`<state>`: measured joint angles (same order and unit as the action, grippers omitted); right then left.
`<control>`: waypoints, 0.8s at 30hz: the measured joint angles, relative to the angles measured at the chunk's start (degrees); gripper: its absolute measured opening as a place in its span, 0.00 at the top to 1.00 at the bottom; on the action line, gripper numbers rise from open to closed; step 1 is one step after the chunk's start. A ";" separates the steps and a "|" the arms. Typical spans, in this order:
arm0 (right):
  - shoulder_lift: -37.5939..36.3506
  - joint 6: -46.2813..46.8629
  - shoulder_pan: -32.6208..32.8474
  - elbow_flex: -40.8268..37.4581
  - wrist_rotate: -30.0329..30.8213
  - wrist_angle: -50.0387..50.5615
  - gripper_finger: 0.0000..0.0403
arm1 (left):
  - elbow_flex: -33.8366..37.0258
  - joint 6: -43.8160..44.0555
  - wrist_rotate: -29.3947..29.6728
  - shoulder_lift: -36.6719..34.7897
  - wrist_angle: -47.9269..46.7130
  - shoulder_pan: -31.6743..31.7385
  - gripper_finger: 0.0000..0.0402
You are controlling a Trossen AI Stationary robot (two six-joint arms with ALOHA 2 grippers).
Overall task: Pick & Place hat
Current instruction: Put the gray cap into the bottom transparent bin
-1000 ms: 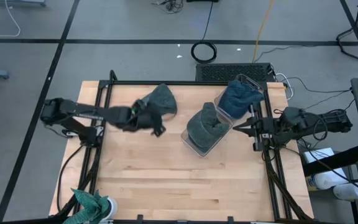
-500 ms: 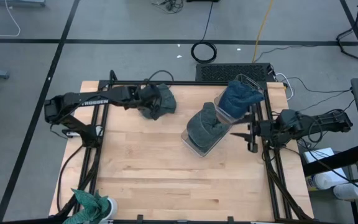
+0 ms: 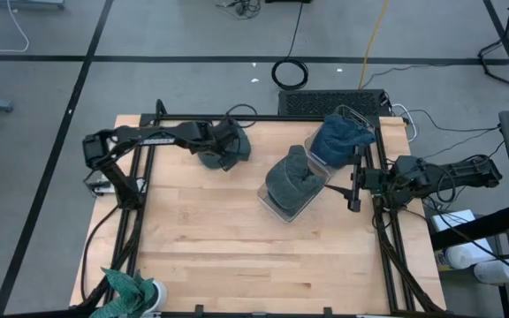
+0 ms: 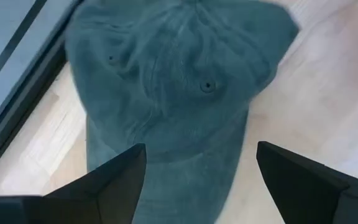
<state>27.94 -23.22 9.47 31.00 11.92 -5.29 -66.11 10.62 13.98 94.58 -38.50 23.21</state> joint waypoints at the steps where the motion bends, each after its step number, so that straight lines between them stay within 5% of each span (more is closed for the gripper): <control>1: 0.03 0.00 0.00 0.00 -0.01 0.01 0.35 | 0.00 -0.61 0.03 0.94 0.55 0.04 0.23; 24: 1.16 0.02 0.00 0.00 -0.02 -0.02 0.37 | 0.00 -4.31 5.25 8.07 2.68 1.24 0.33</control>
<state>29.10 -23.20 9.47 31.00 11.90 -5.31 -66.11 6.31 19.22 102.65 -35.81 24.45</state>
